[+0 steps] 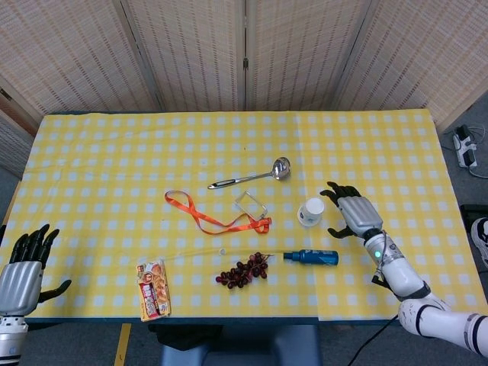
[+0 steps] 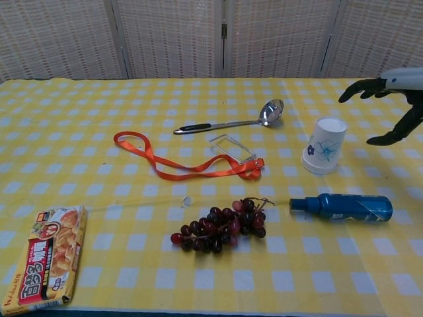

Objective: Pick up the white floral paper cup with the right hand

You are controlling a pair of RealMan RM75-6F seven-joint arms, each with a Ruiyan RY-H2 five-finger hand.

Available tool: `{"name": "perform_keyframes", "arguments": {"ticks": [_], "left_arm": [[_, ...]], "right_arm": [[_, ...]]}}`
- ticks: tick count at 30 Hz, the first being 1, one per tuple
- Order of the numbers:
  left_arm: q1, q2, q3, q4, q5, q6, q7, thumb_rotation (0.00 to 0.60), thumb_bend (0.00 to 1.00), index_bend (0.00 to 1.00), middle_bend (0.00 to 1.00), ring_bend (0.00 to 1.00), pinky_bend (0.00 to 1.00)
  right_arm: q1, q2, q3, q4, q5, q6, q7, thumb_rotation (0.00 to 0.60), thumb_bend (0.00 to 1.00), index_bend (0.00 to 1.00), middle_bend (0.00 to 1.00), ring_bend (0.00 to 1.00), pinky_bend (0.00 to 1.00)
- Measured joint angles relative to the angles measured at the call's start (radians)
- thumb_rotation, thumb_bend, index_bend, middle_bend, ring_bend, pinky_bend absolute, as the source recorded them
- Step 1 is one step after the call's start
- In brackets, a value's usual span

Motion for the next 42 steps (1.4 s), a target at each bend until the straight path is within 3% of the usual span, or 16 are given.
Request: {"name": "perform_keyframes", "arguments": {"ticks": [4, 14, 24, 42], "left_arm": [[0.002, 0.001, 0.0, 0.004, -0.002, -0.001, -0.006, 0.6, 0.2, 0.02, 0.0, 0.0, 0.0], [-0.002, -0.002, 0.0, 0.01, -0.005, -0.013, -0.012, 0.6, 0.2, 0.02, 0.0, 0.0, 0.0], [0.001, -0.002, 0.0, 0.012, -0.011, -0.014, -0.014, 0.6, 0.2, 0.02, 0.0, 0.0, 0.0], [0.004, -0.003, -0.001, 0.019, -0.017, -0.017, -0.02, 0.6, 0.2, 0.02, 0.0, 0.0, 0.0]], "right_arm": [[0.059, -0.008, 0.002, 0.031, 0.068, -0.059, 0.004, 0.6, 0.31, 0.2, 0.07, 0.08, 0.04], [0.138, -0.014, -0.025, 0.066, 0.176, -0.088, -0.011, 0.6, 0.31, 0.22, 0.07, 0.08, 0.04], [0.221, -0.035, -0.067, 0.118, 0.279, -0.111, -0.026, 0.6, 0.38, 0.25, 0.08, 0.08, 0.04], [0.265, -0.064, -0.113, 0.143, 0.305, -0.079, -0.015, 0.6, 0.4, 0.31, 0.1, 0.09, 0.04]]}}
